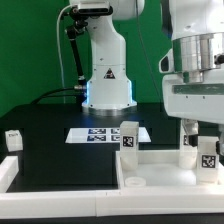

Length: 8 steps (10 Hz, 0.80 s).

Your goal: Assemble square table

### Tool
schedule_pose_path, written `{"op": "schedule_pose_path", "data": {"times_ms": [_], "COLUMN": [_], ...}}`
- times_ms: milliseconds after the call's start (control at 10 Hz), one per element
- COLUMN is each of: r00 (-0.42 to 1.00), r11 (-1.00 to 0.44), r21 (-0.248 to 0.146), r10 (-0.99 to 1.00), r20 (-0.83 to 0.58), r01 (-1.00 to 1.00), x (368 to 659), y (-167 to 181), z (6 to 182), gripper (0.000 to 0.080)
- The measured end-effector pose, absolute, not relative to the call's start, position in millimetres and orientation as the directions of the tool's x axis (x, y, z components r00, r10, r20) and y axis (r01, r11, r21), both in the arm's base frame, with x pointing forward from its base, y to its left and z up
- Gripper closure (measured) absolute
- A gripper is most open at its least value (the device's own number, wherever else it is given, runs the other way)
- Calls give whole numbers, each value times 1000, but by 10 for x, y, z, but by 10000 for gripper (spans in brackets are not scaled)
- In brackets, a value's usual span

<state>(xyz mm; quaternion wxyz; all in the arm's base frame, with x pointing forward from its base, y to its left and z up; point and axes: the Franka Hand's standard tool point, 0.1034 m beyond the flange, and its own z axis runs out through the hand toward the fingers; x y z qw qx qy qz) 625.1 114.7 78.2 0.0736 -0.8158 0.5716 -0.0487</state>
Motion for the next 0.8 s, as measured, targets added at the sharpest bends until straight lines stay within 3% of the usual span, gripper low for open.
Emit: {"op": "schedule_pose_path", "data": {"times_ms": [300, 600, 800], "r00": [541, 885, 866], "r11": [-540, -897, -878], "r21": [-163, -80, -86], "r10": [-840, -442, -479], "r20": [43, 148, 144], "r01": [-826, -435, -471], "x": [6256, 6344, 6339], "y": [1142, 1194, 1186], "z": [783, 814, 808], "gripper": [151, 150, 150]}}
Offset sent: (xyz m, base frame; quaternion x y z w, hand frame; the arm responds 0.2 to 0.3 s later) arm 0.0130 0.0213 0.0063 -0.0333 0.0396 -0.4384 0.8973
